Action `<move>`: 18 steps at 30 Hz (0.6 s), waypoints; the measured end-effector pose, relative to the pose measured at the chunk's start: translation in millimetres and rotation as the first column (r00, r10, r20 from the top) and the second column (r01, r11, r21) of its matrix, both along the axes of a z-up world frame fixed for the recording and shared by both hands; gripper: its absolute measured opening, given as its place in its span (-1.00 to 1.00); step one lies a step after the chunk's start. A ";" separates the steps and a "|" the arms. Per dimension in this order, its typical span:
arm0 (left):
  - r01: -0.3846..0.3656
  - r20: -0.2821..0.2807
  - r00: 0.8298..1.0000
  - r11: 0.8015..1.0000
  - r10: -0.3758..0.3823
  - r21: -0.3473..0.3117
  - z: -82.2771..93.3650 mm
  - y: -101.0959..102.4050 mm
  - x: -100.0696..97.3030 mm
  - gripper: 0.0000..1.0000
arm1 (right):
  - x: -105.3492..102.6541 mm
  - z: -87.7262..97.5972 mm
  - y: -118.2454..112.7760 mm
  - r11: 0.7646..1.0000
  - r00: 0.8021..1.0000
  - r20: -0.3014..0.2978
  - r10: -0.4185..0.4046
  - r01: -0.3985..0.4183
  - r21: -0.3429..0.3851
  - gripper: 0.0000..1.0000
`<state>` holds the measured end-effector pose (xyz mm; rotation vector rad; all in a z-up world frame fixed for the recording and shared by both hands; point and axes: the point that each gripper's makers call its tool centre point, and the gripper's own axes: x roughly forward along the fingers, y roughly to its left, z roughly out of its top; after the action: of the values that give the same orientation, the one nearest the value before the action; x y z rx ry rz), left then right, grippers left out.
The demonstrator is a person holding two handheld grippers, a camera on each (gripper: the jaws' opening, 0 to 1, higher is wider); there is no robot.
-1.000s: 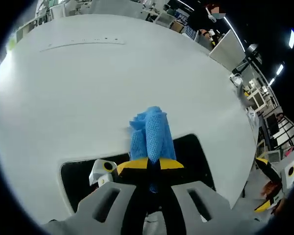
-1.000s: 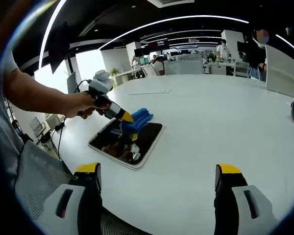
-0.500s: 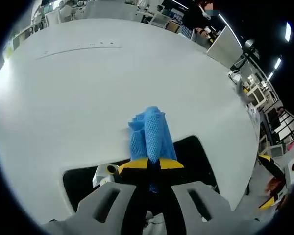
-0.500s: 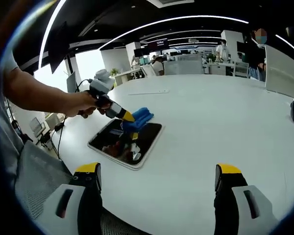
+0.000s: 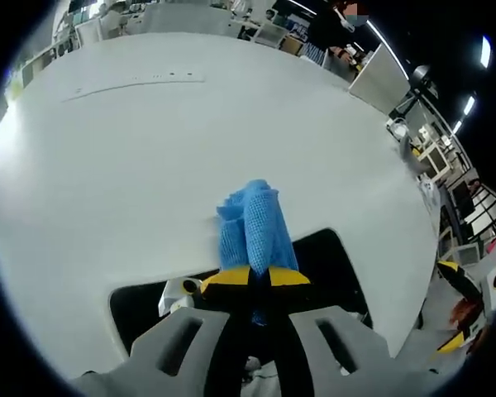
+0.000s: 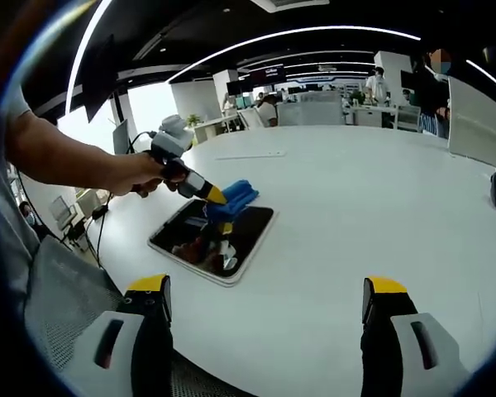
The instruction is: Wipe the mirror surface with the cleaning cloth until all visible marks leave the cleaned area.
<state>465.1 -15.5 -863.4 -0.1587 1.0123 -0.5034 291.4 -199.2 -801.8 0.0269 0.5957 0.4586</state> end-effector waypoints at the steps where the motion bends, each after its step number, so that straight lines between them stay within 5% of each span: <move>1: 0.000 0.000 1.000 1.000 0.000 0.000 0.3 1.5 -0.4 -0.95 | -0.1 -0.1 0.0 1.000 1.000 -0.001 -0.001 0.001 0.001 0.90; 18: -0.017 0.004 1.000 1.000 0.017 0.015 0.0 23.2 1.5 -0.95 | -0.4 -1.2 0.9 1.000 1.000 -0.006 0.005 -0.005 0.000 0.90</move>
<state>466.6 7.7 -863.4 -0.1532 1.0099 -0.4804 291.0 -198.3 -803.0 0.0268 0.6015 0.4633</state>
